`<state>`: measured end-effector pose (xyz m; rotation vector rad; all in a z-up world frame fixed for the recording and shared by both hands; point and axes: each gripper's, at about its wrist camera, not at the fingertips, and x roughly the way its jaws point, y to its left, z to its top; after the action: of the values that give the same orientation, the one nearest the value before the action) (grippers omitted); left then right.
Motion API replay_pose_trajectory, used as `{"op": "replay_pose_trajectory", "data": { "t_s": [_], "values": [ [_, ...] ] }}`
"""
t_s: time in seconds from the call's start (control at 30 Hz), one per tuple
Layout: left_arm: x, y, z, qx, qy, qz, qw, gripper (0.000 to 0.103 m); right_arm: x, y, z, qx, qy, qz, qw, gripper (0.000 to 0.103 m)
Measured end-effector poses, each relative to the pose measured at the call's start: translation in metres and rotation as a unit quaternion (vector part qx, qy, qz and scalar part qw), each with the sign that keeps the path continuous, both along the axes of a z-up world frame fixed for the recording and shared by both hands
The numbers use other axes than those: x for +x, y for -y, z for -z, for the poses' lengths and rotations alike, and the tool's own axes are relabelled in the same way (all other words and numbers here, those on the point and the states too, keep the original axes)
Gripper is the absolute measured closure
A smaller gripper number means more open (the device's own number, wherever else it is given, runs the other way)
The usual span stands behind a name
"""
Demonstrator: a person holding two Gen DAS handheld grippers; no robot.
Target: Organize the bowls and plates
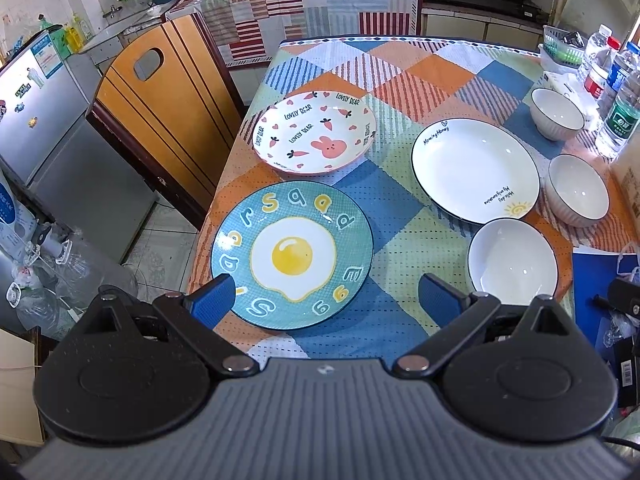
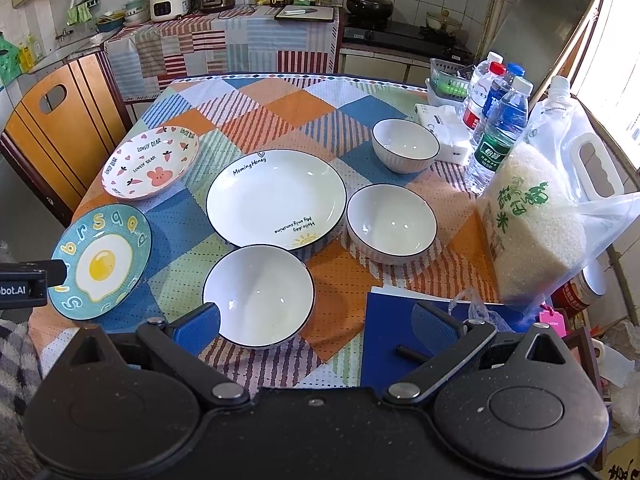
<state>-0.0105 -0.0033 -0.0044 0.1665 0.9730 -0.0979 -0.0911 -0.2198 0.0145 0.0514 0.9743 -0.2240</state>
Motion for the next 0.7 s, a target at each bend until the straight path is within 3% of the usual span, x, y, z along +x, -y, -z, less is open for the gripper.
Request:
{"op": "replay_pose_trajectory", "data": {
  "t_s": [0.7],
  "values": [
    [-0.0001,0.0021,0.0010,0.009,-0.002,-0.003,1.0000,0.004,-0.0039,0.0006,-0.0030,0.000,0.009,0.002,1.000,0.000]
  ]
}}
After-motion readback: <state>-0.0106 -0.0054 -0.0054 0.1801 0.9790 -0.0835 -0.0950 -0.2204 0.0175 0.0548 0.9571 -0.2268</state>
